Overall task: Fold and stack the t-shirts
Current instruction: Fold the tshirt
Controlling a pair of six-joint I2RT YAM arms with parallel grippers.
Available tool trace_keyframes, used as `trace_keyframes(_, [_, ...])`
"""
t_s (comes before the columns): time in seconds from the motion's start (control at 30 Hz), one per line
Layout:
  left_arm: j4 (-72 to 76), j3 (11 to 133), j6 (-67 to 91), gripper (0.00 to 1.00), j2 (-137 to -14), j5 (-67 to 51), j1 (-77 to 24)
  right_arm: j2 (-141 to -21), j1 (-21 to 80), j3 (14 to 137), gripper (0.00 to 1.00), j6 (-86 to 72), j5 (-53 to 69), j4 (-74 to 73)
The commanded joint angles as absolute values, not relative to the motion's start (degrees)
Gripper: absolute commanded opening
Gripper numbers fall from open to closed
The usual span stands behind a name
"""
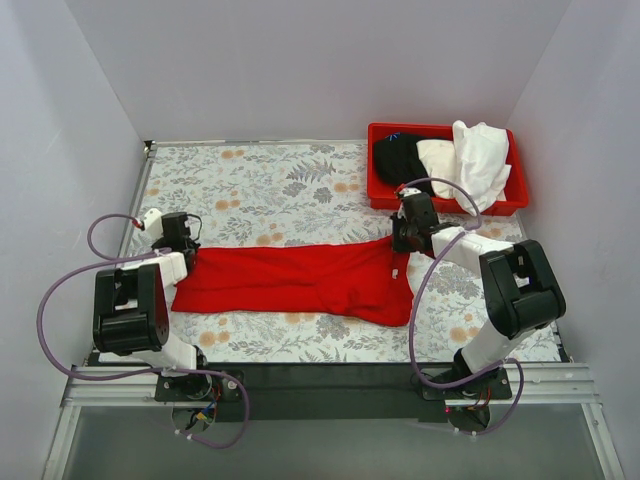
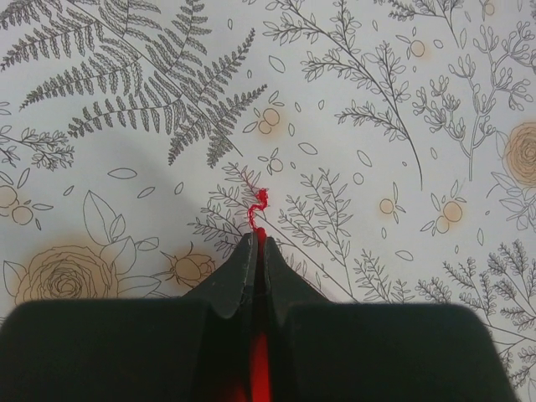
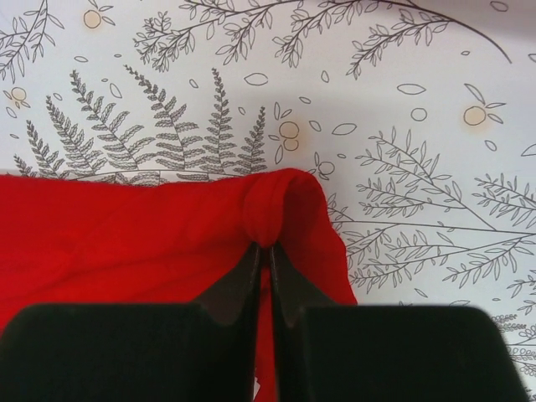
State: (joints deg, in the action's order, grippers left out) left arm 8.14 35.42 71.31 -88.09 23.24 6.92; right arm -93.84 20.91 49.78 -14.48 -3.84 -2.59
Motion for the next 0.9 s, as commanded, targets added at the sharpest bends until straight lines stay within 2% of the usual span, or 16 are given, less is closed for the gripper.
trace_keyframes(0.0, [9.0,37.6,70.5,0.0,-88.4,24.5,7.8,-93.9,19.7,52.2,0.01,-12.8,-3.8,-1.1])
trace_keyframes(0.57, [9.3,40.7,69.1,0.0,-92.6,24.4,9.2,-98.6,17.0,57.0,0.01,-11.6,-4.4,-1.2])
trace_keyframes(0.6, [9.4,40.6,68.9,0.01,-91.8,24.4,9.2,-97.9,17.0,56.7,0.05,-11.5,-3.9,-1.1])
trace_keyframes(0.63, [9.4,40.5,68.8,0.14,-91.1,24.7,9.2,-97.1,17.0,56.4,0.11,-11.4,-2.9,-1.1])
trace_keyframes(0.67, [9.4,40.3,68.7,0.23,-90.4,25.0,9.1,-94.9,17.1,55.6,0.22,-11.3,-2.6,-1.1])
trace_keyframes(0.7, [9.4,40.0,68.7,0.35,-88.5,25.1,9.1,-93.4,17.3,55.0,0.27,-10.9,-2.4,-1.0])
trace_keyframes(0.73, [9.4,39.8,68.7,0.54,-87.6,25.4,8.9,-92.0,17.8,54.4,0.31,-10.8,-2.5,-1.0])
trace_keyframes(0.77, [9.4,39.7,68.6,0.62,-86.4,25.4,8.3,-88.6,18.2,52.8,0.37,-10.6,-2.6,-1.1])
trace_keyframes(0.83, [9.3,39.6,68.3,0.77,-83.3,25.9,7.0,-85.1,19.2,50.8,0.42,-10.8,-2.7,-1.1])
trace_keyframes(0.87, [9.3,39.6,67.9,0.8,-82.5,27.6,4.6,-81.7,19.5,48.9,0.46,-11.0,-2.6,-1.1])
